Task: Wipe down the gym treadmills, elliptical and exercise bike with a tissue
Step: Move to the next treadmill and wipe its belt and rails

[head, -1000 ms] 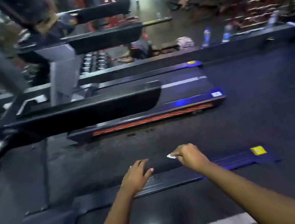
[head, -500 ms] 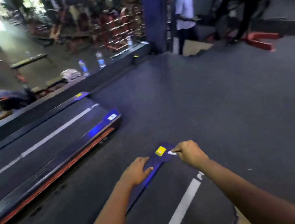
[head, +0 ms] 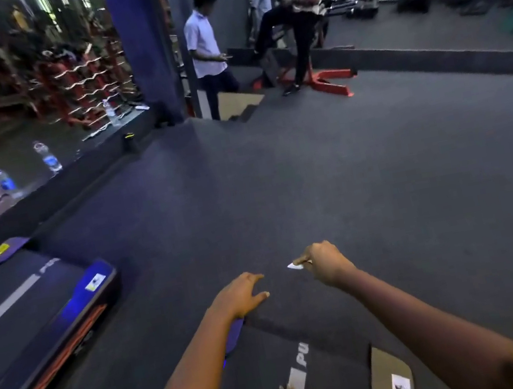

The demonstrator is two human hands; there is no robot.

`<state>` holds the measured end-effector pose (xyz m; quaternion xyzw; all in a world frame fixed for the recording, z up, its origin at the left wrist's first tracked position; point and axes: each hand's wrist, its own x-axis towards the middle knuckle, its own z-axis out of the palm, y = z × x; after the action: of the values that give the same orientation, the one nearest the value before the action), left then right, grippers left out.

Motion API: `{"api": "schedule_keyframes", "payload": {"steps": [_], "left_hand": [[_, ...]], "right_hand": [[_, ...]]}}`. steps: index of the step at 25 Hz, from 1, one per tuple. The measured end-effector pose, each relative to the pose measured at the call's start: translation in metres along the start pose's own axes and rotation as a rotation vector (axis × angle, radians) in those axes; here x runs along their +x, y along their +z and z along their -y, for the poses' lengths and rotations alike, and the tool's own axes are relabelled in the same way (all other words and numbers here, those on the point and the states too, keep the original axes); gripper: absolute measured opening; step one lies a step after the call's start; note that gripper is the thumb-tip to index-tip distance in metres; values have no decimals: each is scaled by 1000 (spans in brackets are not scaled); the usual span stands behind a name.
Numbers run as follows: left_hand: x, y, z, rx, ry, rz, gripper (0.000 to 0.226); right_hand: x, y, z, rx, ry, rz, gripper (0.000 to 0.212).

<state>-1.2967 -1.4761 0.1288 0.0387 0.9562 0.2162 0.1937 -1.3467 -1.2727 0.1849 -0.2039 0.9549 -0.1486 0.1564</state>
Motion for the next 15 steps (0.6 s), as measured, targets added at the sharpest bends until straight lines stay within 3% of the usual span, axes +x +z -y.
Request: {"api": "schedule_keyframes", "payload": {"steps": [8,15], "left_hand": [[131,-75,48,12,-113,34,57],[189,-86,107,-26,-284,-19,56]], "right_hand": [[166,-40,3,50,-35,77,37],[284,-10,4,33,-202,174,32]]}}
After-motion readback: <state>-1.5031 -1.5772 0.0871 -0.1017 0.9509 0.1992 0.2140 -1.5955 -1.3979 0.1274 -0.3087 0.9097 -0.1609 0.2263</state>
